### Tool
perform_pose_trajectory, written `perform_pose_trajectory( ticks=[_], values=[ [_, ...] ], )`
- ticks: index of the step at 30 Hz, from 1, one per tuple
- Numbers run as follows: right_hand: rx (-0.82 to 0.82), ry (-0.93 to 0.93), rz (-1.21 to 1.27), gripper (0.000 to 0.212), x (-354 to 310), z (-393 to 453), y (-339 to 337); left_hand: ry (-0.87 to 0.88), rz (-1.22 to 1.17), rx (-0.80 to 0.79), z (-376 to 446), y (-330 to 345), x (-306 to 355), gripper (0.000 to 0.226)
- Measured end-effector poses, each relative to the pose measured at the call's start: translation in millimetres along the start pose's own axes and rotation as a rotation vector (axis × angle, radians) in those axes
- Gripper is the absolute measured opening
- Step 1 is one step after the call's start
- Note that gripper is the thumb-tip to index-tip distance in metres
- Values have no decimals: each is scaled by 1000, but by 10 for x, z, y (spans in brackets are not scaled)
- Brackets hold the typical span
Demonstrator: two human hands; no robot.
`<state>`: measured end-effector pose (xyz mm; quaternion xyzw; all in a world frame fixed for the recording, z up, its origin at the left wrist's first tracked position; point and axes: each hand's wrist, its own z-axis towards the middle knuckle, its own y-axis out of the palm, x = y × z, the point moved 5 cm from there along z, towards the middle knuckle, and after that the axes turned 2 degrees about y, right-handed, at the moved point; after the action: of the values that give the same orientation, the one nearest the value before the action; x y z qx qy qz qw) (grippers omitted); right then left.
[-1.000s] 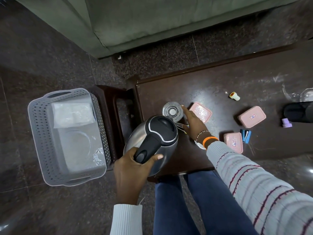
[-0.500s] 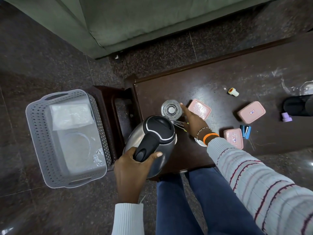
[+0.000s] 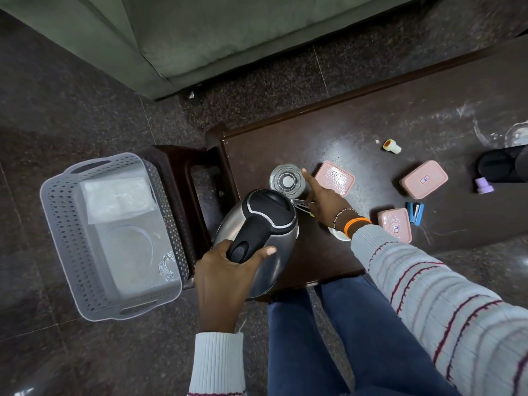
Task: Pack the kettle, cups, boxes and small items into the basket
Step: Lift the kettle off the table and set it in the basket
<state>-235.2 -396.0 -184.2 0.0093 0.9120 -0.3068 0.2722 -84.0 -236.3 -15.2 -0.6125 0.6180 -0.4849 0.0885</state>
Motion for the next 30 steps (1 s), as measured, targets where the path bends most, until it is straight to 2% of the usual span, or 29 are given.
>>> perform_pose_trajectory(
  ticks=[30],
  values=[
    [-85,-3,-4,82,71,48,2,-20,-28,-57,5,-29,110,57]
  ],
)
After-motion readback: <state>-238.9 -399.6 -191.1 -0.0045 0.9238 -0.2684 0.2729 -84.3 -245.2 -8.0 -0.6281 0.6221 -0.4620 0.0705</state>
